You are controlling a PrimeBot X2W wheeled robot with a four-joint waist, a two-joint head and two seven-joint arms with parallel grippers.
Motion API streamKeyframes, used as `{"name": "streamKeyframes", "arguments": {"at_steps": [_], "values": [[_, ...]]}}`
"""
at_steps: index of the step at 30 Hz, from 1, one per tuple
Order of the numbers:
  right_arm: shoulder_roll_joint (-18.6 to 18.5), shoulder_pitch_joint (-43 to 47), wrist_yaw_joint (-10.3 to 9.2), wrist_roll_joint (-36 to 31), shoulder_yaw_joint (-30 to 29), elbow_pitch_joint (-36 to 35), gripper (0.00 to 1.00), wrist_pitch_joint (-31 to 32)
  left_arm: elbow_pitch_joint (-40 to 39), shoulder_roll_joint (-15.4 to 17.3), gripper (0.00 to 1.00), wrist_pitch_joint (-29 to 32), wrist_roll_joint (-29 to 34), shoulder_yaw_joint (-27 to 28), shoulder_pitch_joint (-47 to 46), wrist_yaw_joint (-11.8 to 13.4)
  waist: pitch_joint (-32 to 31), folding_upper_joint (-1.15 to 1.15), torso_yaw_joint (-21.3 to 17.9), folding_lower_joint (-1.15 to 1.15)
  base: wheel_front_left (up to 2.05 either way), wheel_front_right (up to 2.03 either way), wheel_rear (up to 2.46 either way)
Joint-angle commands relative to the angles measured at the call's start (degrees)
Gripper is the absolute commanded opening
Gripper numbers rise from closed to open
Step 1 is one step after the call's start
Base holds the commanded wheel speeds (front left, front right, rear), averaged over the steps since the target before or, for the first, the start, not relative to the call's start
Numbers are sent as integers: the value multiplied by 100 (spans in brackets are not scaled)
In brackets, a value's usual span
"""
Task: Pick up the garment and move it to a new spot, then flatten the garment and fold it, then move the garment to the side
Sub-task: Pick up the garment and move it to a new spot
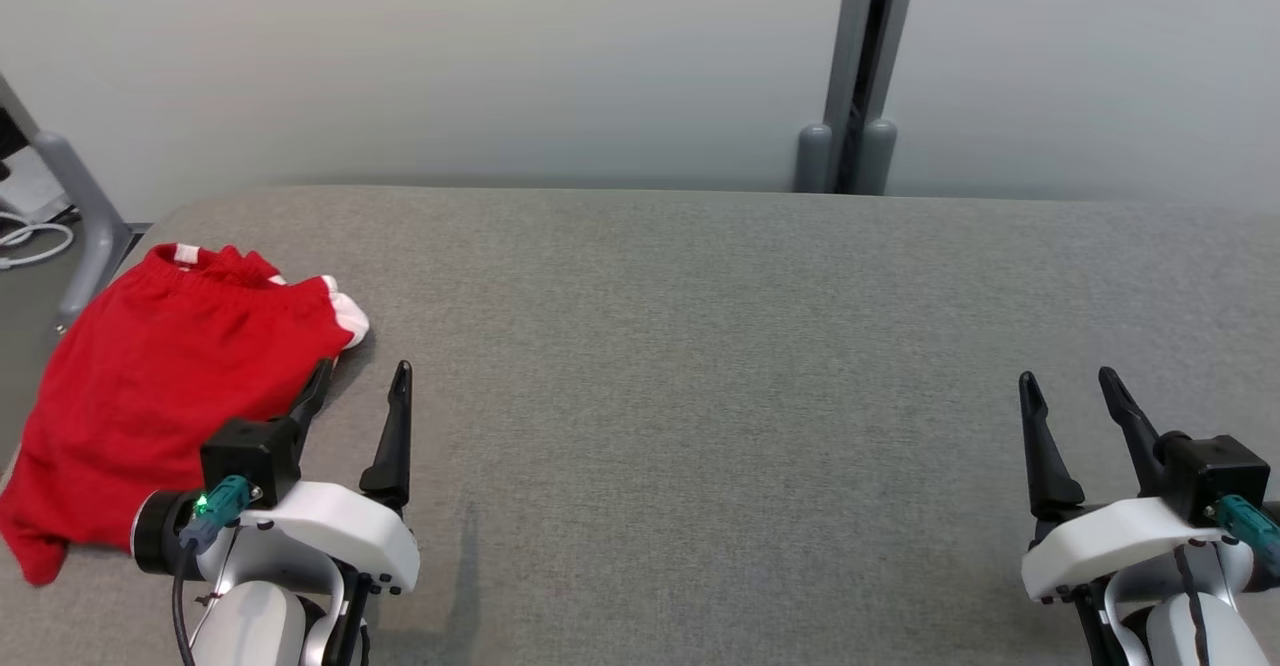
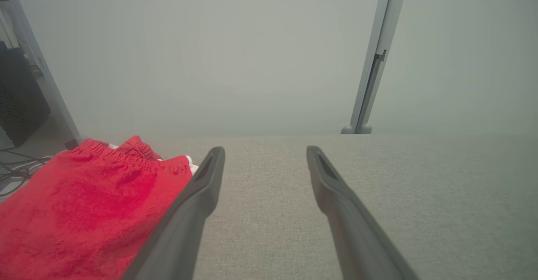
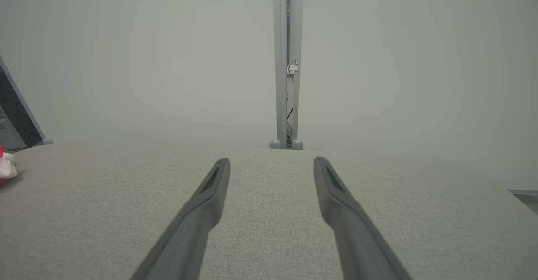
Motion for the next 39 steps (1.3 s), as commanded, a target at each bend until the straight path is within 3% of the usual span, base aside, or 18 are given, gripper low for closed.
{"name": "streamKeyframes", "arguments": {"at_steps": [1, 15, 20, 39], "values": [[-27, -87, 11, 28, 31, -55, 100, 16, -26, 11, 100, -40, -58, 27, -74, 37, 49, 0, 219, 0, 0, 0, 0], [-31, -177, 11, 111, 279, -343, 100, 228, 5, 54, 100, -231, -261, 246, -68, 189, 200, 0, 1533, 0, 0, 0, 0], [-33, -205, 10, 125, 360, -368, 100, 286, 35, 59, 100, -289, -355, 305, -38, 213, 250, 0, 1831, 0, 0, 0, 0], [-33, -243, 10, 112, 417, -349, 100, 307, 60, 119, 100, -371, -441, 265, -131, 272, 287, 0, 1980, 0, 0, 0, 0]]}}
